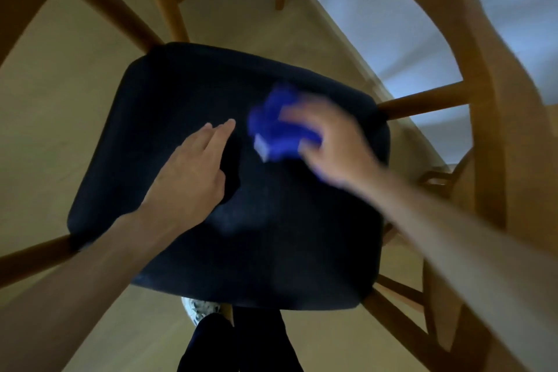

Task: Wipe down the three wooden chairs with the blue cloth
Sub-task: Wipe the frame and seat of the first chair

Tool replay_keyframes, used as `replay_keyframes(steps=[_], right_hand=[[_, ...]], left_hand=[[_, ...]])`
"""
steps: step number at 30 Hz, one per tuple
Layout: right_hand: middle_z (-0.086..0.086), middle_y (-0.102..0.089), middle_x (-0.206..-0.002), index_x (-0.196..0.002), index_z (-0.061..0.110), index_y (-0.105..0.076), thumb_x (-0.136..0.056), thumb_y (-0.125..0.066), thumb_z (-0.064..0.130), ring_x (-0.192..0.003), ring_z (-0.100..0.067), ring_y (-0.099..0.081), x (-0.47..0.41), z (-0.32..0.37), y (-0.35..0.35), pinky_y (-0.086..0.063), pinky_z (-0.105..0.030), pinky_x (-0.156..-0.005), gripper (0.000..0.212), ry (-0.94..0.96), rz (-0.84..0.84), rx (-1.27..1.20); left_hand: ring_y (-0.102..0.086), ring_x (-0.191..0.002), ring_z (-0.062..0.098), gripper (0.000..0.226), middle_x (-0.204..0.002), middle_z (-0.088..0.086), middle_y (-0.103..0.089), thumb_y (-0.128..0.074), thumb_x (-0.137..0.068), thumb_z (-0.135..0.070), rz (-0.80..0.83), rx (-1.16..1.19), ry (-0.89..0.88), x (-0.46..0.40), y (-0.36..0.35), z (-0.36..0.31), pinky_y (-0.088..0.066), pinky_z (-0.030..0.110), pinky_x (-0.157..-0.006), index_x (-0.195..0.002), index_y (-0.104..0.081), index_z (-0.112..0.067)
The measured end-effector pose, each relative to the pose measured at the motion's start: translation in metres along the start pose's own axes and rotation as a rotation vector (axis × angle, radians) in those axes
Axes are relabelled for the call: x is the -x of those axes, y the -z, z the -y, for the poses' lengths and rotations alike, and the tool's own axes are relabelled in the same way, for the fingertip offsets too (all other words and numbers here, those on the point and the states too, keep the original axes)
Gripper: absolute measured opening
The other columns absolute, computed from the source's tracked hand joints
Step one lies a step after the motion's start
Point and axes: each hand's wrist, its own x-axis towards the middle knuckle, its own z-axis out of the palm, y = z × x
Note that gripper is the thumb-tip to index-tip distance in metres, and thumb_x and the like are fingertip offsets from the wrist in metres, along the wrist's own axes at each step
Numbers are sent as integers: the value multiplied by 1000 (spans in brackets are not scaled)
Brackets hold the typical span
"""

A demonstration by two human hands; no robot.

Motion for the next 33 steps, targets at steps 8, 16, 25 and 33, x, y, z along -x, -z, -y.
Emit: replay_keyframes(steps=[8, 16, 25, 33], right_hand=[[-3, -65, -123, -111, 23, -71, -69, -59, 9, -115, -23, -57, 8, 18, -31, -40, -29, -105, 46, -60, -95, 31], [5, -53, -138, -115, 29, -69, -64, -68, 5, -128, -15, -48, 179, 91, -79, -36, -40, -109, 56, 63, 249, -135], [16, -40, -147, -118, 33, -65, -65, -67, 5, -135, -13, -40, 252, 125, -127, -40, -47, -103, 59, -94, 146, -202], [-9, -52, -139, -131, 15, -60, -80, -62, 12, -129, -25, -49, 80, 39, -15, -38, -37, -110, 51, -219, -322, -45]], left_hand=[[-30, -141, 24, 72, -145, 11, -41, -55, -84, 5, 14, -43, -66, 26, -10, 18, -34, 42, -111, -149, -27, -11], [-36, -137, 29, 71, -140, 15, -47, -59, -78, 1, 86, -108, -108, 59, -10, 38, -37, 44, -109, -145, -36, -8], [-30, -140, 25, 72, -145, 9, -42, -55, -79, -6, 113, -84, -169, 75, -22, 27, -39, 47, -106, -147, -32, -10], [-30, -140, 24, 68, -144, 9, -43, -55, -83, -3, 33, -10, -174, 44, -29, -3, -38, 47, -108, -146, -33, -10]])
